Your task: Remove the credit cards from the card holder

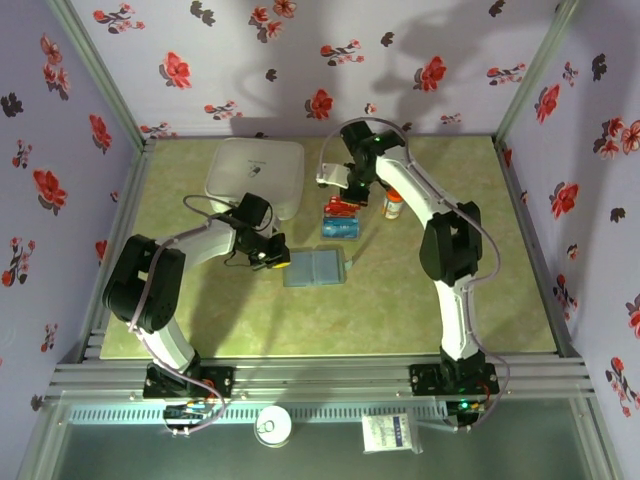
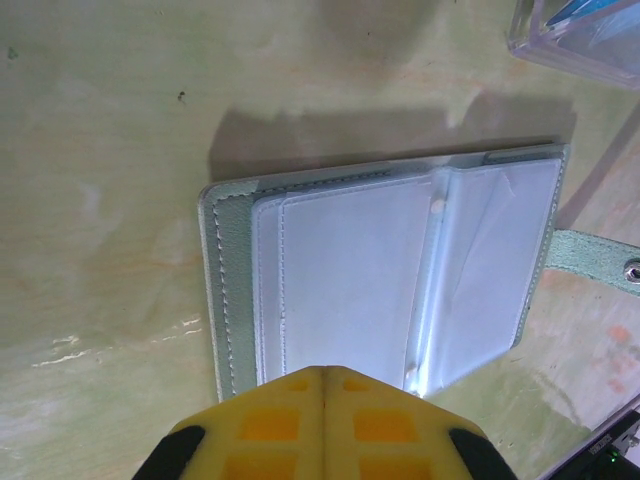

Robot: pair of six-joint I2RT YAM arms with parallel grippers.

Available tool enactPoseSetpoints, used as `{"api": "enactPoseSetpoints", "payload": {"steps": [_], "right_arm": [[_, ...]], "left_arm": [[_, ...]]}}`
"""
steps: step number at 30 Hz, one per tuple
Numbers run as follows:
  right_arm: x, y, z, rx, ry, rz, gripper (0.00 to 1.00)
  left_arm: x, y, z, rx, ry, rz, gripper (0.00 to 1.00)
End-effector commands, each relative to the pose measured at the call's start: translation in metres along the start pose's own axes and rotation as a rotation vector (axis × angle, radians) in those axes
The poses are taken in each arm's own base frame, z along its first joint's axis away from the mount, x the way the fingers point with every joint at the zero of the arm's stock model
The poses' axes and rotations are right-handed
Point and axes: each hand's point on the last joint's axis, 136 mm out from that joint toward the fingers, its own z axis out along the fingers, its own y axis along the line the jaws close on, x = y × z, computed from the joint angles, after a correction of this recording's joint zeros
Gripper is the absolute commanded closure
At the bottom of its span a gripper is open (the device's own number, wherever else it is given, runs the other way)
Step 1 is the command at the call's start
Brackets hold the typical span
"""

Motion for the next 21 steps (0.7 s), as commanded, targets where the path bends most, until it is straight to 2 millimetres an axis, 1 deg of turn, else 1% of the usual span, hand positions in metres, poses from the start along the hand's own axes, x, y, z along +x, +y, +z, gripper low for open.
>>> {"api": "enactPoseSetpoints", "payload": {"steps": [1, 2, 6, 8, 10, 12, 15, 18, 21], "right_arm": [[-0.003, -0.001, 0.002, -0.031, -0.015, -0.023, 1.0], [-0.003, -0.003, 0.004, -0.03, -0.012, -0.02, 1.0], [-0.002, 0.001, 0.013, -0.064, -0.008, -0.008, 0.99], [0.0, -0.002, 0.017, -0.056, -0.001, 0.0, 0.96], [0.001, -0.003, 0.019, -0.054, 0.003, 0.002, 0.91], [0.001, -0.008, 0.017, -0.027, 0.008, 0.006, 0.83], [-0.002, -0.016, 0.008, 0.026, 0.002, 0.034, 0.77], [-0.004, -0.019, 0.0, 0.071, -0.022, 0.062, 0.75], [-0.009, -0.022, -0.012, 0.129, -0.062, 0.126, 0.73]], "left_arm": [[0.001, 0.001, -0.004, -0.009, -0.001, -0.01, 1.0], [0.002, 0.002, -0.005, -0.011, -0.004, -0.013, 1.0], [0.005, 0.005, -0.004, -0.018, 0.002, -0.015, 1.0], [0.006, 0.007, -0.005, -0.022, -0.004, -0.018, 1.0], [0.006, 0.007, -0.005, -0.021, -0.006, -0.019, 1.0], [0.007, 0.008, -0.005, -0.027, 0.001, -0.021, 1.0], [0.007, 0.007, -0.005, -0.017, -0.01, -0.019, 1.0], [0.007, 0.008, -0.006, -0.022, -0.011, -0.018, 1.0], [0.006, 0.008, -0.004, -0.016, -0.013, -0.017, 1.0]]}}
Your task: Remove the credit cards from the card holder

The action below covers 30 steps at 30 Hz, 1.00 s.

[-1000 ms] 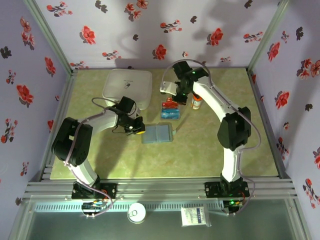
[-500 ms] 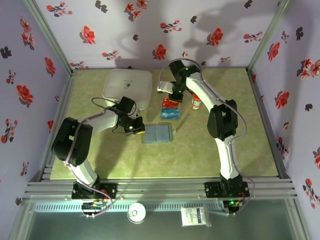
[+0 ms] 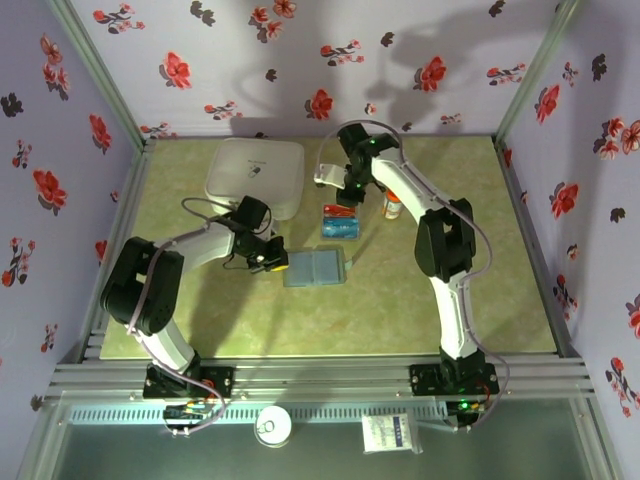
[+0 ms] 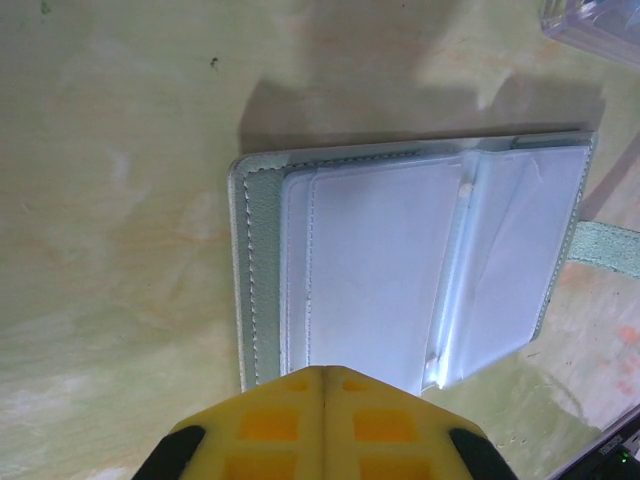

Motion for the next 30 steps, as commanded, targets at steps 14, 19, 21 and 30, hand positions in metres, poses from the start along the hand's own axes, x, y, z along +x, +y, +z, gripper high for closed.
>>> {"api": "enactPoseSetpoints", "payload": {"steps": [14, 19, 21, 30], "right_arm": [[-0.026, 0.028, -0.04, 0.179, -0.306, 0.887, 0.77], [-0.027, 0.072, -0.018, 0.024, -0.307, 1.159, 0.81], [-0.027, 0.09, -0.008, -0.047, -0.299, 1.284, 0.82], [-0.036, 0.144, 0.029, -0.234, -0.251, 1.493, 0.76]], "left_arm": [[0.006, 0.012, 0.004, -0.022, -0.007, -0.009, 1.0], [0.005, 0.015, 0.006, -0.036, -0.007, -0.008, 1.0], [0.004, 0.018, 0.004, -0.048, -0.026, -0.012, 1.0], [0.009, 0.024, 0.017, -0.044, 0.01, -0.026, 1.0]]}}
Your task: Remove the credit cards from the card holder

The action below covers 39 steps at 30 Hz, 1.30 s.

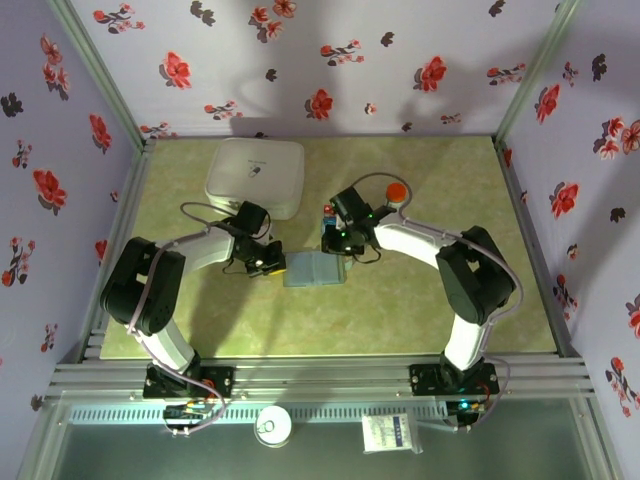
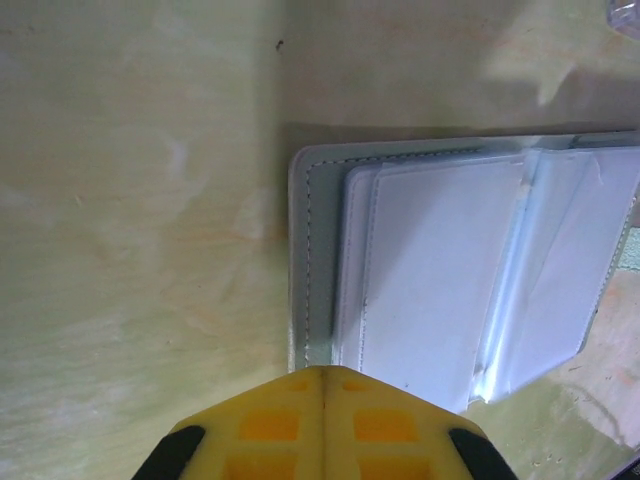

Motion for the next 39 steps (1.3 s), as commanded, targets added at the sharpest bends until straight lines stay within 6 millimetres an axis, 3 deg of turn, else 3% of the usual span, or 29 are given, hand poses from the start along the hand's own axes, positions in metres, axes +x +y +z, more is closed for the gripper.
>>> {"api": "enactPoseSetpoints", "payload": {"steps": [1, 7, 11, 17, 28, 35, 39], "right_arm": [[0.002, 0.033, -0.001, -0.125, -0.009, 0.11, 0.74], [0.019, 0.059, 0.021, -0.197, 0.054, 0.103, 0.71], [0.027, 0.07, 0.035, -0.204, 0.089, 0.091, 0.8], [0.04, 0.08, 0.05, -0.214, 0.146, 0.076, 0.82], [0.057, 0.03, 0.066, 0.028, 0.198, 0.063, 0.8], [0.048, 0.022, 0.046, 0.111, 0.149, 0.018, 0.79], [0.041, 0.031, 0.034, 0.082, 0.121, -0.01, 0.76]], "left_arm": [[0.006, 0.01, 0.009, -0.021, 0.026, -0.025, 1.0], [0.009, 0.016, 0.012, -0.038, 0.041, -0.027, 1.0], [0.009, 0.018, 0.015, -0.044, 0.051, -0.027, 1.0], [0.01, 0.02, 0.012, -0.044, 0.046, -0.027, 1.0], [0.01, 0.024, 0.012, -0.05, 0.05, -0.03, 1.0], [0.008, 0.025, 0.008, -0.048, 0.035, -0.035, 1.0], [0.004, 0.023, 0.0, -0.049, 0.013, -0.024, 1.0]]}}
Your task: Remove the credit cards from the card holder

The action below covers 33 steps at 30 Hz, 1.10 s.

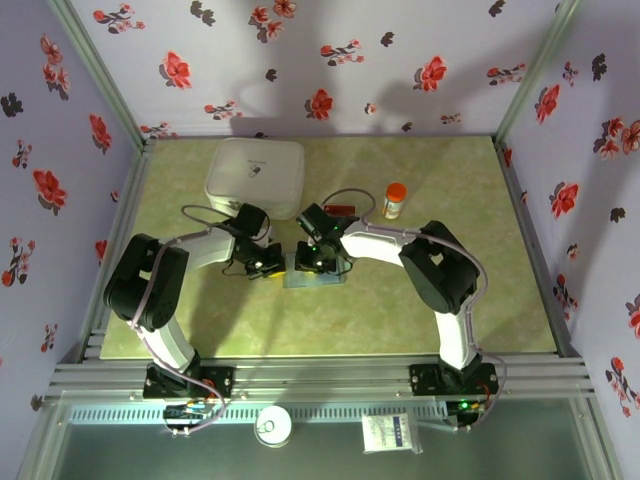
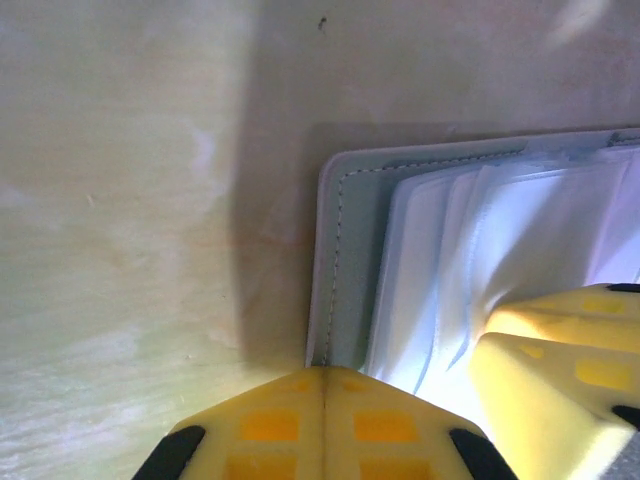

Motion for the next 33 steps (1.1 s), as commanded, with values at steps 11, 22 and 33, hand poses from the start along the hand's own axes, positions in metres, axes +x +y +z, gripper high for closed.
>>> {"api": "enactPoseSetpoints", "payload": {"steps": [11, 22, 33], "right_arm": [[-0.029, -0.041, -0.092, 0.139, -0.236, -0.078, 0.51], [-0.055, -0.147, -0.174, 0.43, -0.484, -0.089, 0.01], [-0.091, -0.247, -0.243, 0.766, -0.935, -0.171, 0.01]], "left_arm": [[-0.027, 0.032, -0.068, -0.166, -0.229, 0.043, 0.71], [-0.053, 0.079, -0.153, -0.408, -0.511, 0.061, 0.0], [-0.088, 0.128, -0.217, -0.658, -0.887, 0.1, 0.0]]}}
